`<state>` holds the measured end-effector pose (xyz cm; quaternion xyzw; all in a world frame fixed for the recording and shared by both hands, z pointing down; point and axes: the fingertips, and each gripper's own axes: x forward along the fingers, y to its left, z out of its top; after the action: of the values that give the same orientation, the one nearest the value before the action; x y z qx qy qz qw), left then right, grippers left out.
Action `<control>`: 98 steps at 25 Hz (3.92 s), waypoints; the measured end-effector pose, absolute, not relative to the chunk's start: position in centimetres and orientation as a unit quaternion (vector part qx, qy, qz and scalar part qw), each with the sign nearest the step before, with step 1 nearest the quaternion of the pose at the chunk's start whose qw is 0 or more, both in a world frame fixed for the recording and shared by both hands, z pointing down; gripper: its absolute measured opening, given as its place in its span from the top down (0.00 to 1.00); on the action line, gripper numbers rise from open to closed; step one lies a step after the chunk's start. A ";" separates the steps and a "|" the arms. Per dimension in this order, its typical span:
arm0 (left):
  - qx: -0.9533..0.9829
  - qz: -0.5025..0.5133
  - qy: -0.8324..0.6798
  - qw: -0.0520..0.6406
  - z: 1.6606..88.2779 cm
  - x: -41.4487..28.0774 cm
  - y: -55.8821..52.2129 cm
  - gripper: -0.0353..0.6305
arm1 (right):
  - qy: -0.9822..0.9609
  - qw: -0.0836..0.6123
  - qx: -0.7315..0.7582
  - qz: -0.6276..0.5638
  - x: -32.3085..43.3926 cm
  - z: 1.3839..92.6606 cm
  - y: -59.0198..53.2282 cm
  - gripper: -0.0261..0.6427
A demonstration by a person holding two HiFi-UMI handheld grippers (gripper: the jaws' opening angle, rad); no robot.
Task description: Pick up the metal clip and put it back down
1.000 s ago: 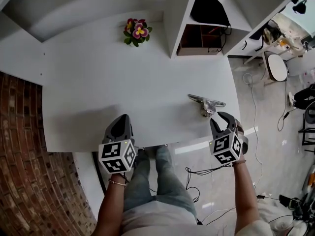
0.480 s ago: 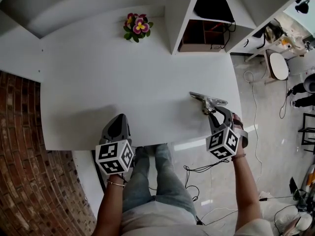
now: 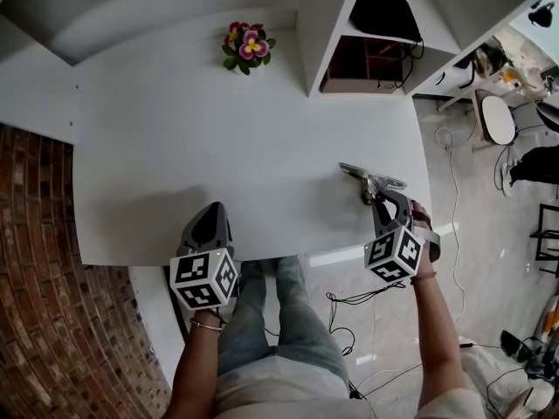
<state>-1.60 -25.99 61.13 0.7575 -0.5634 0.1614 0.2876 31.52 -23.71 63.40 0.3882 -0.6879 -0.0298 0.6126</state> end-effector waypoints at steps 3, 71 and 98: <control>0.757 0.162 -0.563 0.289 61.2 -1.6 -25.9 0.93 | -0.688 0.616 0.382 -0.032 31.4 63.4 -23.8 0.88; 0.833 0.035 -0.537 0.132 41.0 -1.3 -30.3 0.93 | -0.678 0.038 0.732 0.055 23.8 38.1 -25.0 0.95; 0.685 0.003 -0.715 0.144 41.7 -20.7 -25.2 0.93 | -0.804 0.055 0.592 0.036 8.9 37.7 -31.9 0.95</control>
<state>-20.69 -25.17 41.72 0.6846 -0.7145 0.0032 0.1442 8.92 -31.88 37.75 0.5915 -0.8036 0.0356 0.0548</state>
